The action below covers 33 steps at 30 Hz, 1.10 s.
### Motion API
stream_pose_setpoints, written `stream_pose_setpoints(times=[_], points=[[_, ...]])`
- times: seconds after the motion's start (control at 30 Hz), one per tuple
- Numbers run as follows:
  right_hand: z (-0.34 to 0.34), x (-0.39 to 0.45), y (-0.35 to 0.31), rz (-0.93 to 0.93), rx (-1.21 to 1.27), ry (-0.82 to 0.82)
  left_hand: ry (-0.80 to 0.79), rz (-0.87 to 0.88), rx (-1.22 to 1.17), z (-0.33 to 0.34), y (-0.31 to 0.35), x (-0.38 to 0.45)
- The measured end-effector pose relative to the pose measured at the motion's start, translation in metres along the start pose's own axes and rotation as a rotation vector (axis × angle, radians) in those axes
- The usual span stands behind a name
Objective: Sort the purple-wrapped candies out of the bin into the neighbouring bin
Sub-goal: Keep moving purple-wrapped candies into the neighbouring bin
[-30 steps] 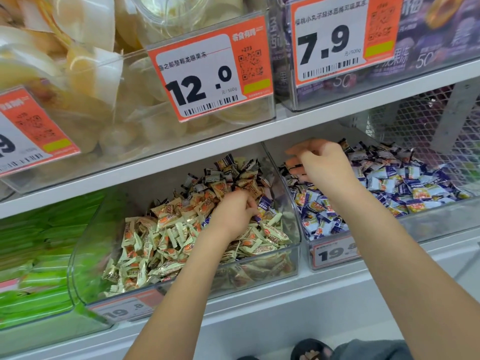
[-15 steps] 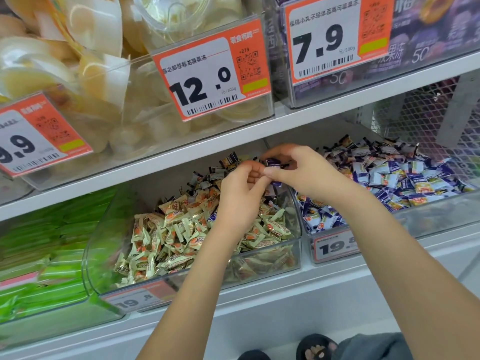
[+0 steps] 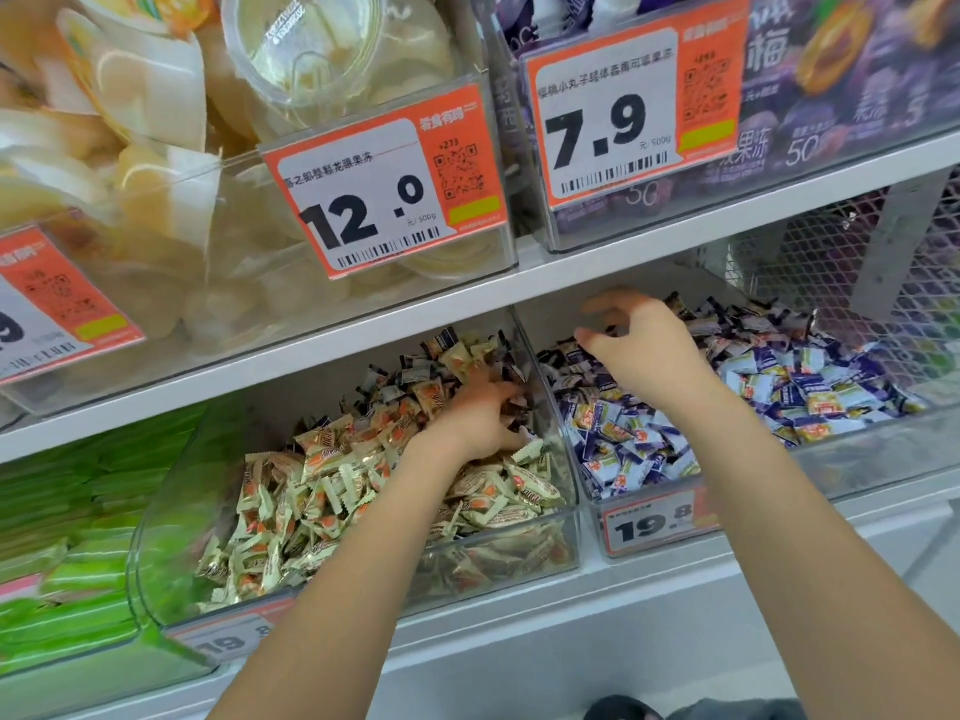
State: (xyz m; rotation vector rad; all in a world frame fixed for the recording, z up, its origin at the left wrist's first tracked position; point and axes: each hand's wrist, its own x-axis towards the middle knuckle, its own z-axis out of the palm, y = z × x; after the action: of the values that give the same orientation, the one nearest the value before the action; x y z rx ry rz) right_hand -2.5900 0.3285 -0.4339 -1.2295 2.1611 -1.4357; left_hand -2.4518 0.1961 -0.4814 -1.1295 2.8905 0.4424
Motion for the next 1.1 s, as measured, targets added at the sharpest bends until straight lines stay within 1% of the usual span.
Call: stream_pose_setpoints(times=[0.07, 0.2, 0.37, 0.43, 0.53, 0.63, 0.77, 0.83, 0.87, 0.9, 0.93, 1.0, 1.03, 1.1], points=[[-0.001, 0.001, 0.002, 0.003, 0.0, 0.002, -0.014, 0.02, 0.062, 0.001, -0.004, 0.004], [0.001, 0.0, 0.003, -0.013, -0.007, -0.008, 0.06, 0.095, 0.18, 0.006, -0.005, 0.008], [0.004, -0.002, 0.0, -0.051, -0.046, -0.062, 0.121, 0.168, 0.179, 0.011, -0.008, 0.007], [0.005, -0.002, 0.001, -0.056, -0.04, -0.107, 0.123, 0.151, 0.118, 0.012, -0.008, 0.007], [0.005, 0.0, 0.002, -0.072, 0.013, -0.115, 0.153, 0.06, -0.113, 0.005, -0.01, 0.0], [0.002, 0.001, 0.002, -0.076, 0.062, -0.076, 0.238, 0.014, -0.329, -0.012, -0.01, -0.02], [0.001, -0.002, -0.003, -0.076, 0.121, -0.038, 0.387, 0.017, -0.417, -0.034, -0.01, -0.061], [-0.001, -0.01, -0.014, -0.146, 0.162, -0.008, 0.463, 0.008, -0.472, -0.04, -0.01, -0.083], [-0.001, -0.016, -0.022, -0.217, 0.152, -0.013, 0.496, -0.001, -0.516, -0.04, -0.009, -0.093], [0.0, -0.024, -0.03, -0.309, 0.112, -0.051, 0.523, -0.008, -0.564, -0.039, -0.008, -0.102], [0.005, -0.032, -0.037, -0.404, 0.062, -0.123, 0.542, -0.007, -0.607, -0.037, -0.007, -0.108], [0.024, -0.048, -0.047, -0.534, -0.058, -0.307, 0.559, 0.016, -0.645, -0.033, -0.006, -0.116], [0.035, -0.052, -0.049, -0.562, -0.129, -0.378, 0.561, 0.027, -0.634, -0.031, -0.006, -0.118], [0.05, -0.054, -0.05, -0.525, -0.225, -0.442, 0.555, 0.024, -0.601, -0.028, -0.009, -0.119]])
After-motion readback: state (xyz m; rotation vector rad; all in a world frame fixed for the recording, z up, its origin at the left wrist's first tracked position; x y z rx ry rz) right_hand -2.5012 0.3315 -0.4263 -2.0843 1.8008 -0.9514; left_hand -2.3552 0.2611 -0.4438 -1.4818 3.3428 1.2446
